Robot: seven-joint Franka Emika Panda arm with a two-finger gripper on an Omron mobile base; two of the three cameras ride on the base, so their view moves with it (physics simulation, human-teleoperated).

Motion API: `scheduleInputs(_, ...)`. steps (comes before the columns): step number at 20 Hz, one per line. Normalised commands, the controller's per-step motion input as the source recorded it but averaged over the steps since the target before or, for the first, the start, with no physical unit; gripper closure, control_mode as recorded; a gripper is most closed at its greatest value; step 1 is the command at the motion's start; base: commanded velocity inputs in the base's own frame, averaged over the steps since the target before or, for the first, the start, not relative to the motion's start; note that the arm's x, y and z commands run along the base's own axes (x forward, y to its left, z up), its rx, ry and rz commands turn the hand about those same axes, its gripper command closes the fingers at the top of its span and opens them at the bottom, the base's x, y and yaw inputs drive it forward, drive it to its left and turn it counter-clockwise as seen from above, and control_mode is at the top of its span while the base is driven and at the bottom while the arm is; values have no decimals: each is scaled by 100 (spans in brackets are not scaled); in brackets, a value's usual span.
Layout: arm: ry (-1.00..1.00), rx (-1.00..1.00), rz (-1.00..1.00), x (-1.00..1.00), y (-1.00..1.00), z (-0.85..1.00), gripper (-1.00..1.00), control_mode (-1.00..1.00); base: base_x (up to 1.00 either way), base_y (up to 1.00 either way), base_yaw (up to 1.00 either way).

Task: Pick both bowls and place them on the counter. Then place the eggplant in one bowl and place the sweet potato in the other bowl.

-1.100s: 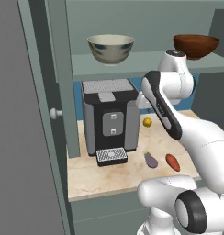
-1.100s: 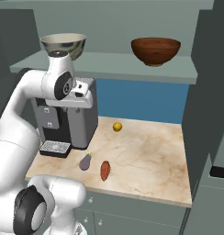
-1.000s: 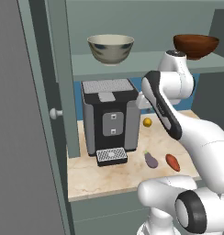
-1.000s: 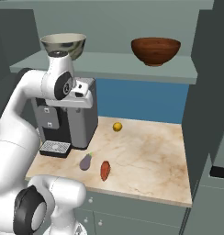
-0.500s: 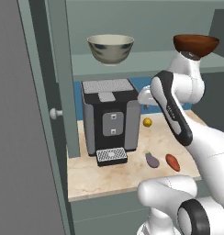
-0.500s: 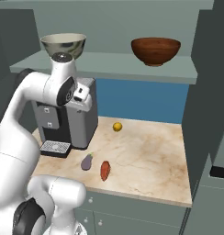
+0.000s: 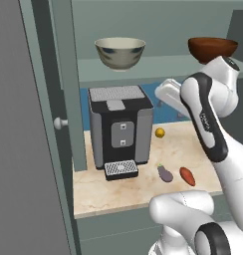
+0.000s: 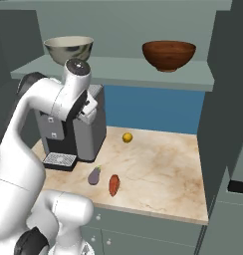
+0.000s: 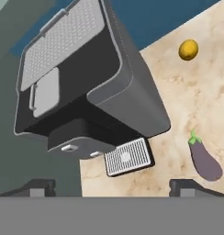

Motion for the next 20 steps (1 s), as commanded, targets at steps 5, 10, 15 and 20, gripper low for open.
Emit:
scheduleInputs(5, -11, 21, -13, -9, 12, 32, -100, -100, 0, 0, 0)
scheduleInputs(10, -2, 17, -21, -3, 14, 30, -100, -100, 0, 0, 0)
scheduleInputs(15, 0, 17, -23, 0, 17, 30, -100, -100, 0, 0, 0)
scheduleInputs(20, 0, 17, -19, 0, 4, 40, -100, -100, 0, 0, 0)
